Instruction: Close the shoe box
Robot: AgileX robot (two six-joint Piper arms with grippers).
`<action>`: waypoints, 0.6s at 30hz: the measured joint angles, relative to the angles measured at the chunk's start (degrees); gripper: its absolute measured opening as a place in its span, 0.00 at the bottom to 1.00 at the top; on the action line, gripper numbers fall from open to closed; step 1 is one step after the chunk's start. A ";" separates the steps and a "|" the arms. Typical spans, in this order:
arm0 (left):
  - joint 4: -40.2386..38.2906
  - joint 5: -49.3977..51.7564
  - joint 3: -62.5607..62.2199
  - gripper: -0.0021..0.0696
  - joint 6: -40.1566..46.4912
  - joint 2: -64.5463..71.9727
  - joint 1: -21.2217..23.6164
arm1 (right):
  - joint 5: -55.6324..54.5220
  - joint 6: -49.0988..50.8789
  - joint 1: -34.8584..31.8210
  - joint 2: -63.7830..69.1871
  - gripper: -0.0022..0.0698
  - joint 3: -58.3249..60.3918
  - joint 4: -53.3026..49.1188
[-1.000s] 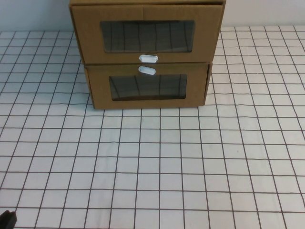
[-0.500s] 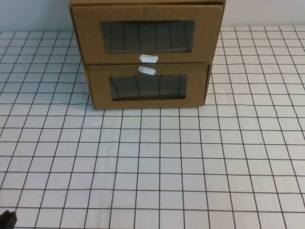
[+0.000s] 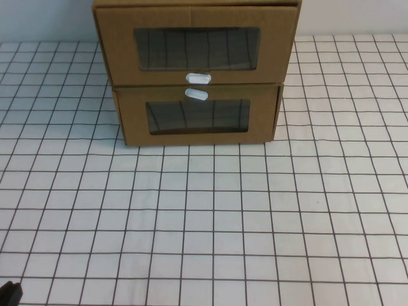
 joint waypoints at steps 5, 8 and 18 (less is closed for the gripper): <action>0.00 0.00 0.00 0.02 0.00 0.00 0.00 | -3.42 0.00 -9.69 -4.61 0.01 1.54 0.59; 0.00 0.00 0.00 0.02 0.00 0.00 0.00 | -8.51 0.00 -13.18 -6.38 0.01 5.54 2.59; 0.00 0.00 0.00 0.02 0.00 -0.10 0.00 | -29.92 0.00 -14.23 -10.85 0.01 30.62 5.26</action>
